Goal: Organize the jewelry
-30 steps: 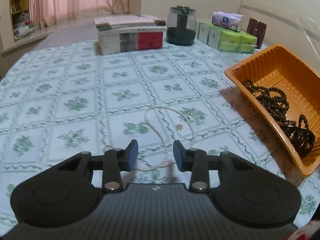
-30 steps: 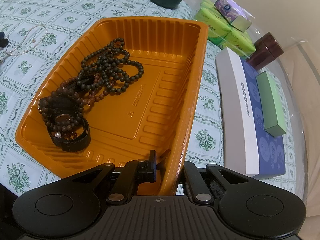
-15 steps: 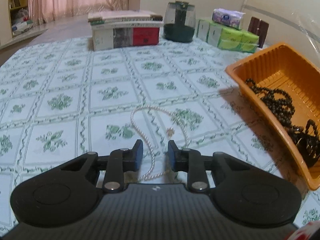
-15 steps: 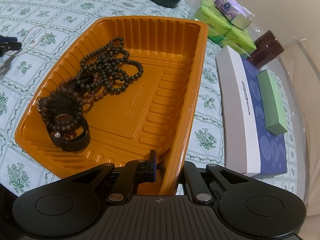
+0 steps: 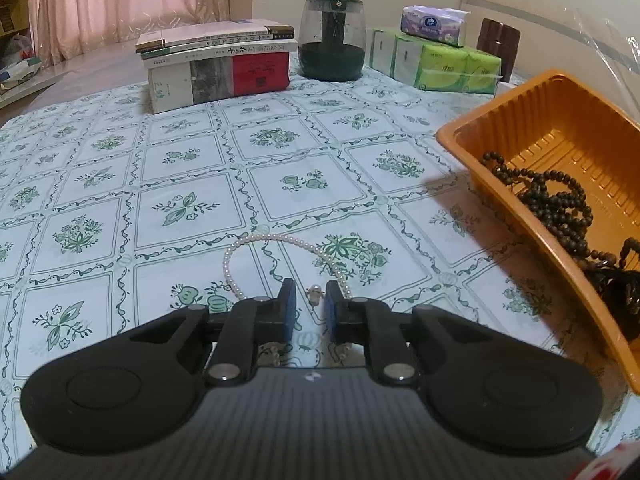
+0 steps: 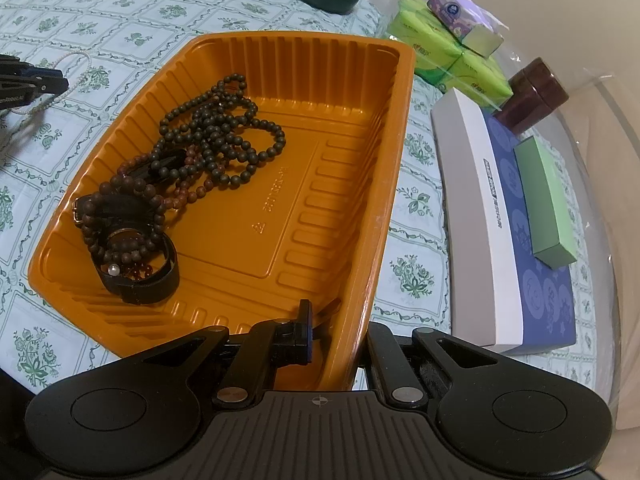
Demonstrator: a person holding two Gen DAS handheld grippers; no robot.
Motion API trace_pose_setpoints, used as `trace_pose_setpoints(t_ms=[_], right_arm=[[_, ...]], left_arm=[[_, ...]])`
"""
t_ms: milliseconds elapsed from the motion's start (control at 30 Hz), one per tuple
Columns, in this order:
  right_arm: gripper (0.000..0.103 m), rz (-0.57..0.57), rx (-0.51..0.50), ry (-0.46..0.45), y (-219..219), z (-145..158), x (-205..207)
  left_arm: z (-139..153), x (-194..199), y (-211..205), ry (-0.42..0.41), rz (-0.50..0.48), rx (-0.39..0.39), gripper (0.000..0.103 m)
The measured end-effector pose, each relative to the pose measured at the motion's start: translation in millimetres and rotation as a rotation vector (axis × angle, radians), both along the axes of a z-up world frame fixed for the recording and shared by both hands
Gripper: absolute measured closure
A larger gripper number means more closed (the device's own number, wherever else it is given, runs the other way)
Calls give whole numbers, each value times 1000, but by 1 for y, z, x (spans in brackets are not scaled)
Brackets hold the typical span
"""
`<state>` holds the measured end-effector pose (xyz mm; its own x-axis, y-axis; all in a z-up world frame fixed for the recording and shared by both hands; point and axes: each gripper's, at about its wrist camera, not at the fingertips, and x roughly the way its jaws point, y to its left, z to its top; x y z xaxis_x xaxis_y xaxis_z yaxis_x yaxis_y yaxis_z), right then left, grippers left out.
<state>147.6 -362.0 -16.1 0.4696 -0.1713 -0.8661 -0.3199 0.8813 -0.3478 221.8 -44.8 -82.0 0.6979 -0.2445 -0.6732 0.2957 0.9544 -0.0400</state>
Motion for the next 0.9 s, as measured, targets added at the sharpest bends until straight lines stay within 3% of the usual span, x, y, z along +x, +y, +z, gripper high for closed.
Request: trace_pose_setpoints(t_ms=[100,400,900], right_arm=[[97,0,-1,0,0,0,0],[97,1,-4,-4,1,0,-1],[97,4,-7,-9,1,2,-3]], left_arm=[[0,0,-1,0,2,-4,95],[11,-16,-6,-59,-26,36,95],[54,-51,-35,-135,-107,0,95]])
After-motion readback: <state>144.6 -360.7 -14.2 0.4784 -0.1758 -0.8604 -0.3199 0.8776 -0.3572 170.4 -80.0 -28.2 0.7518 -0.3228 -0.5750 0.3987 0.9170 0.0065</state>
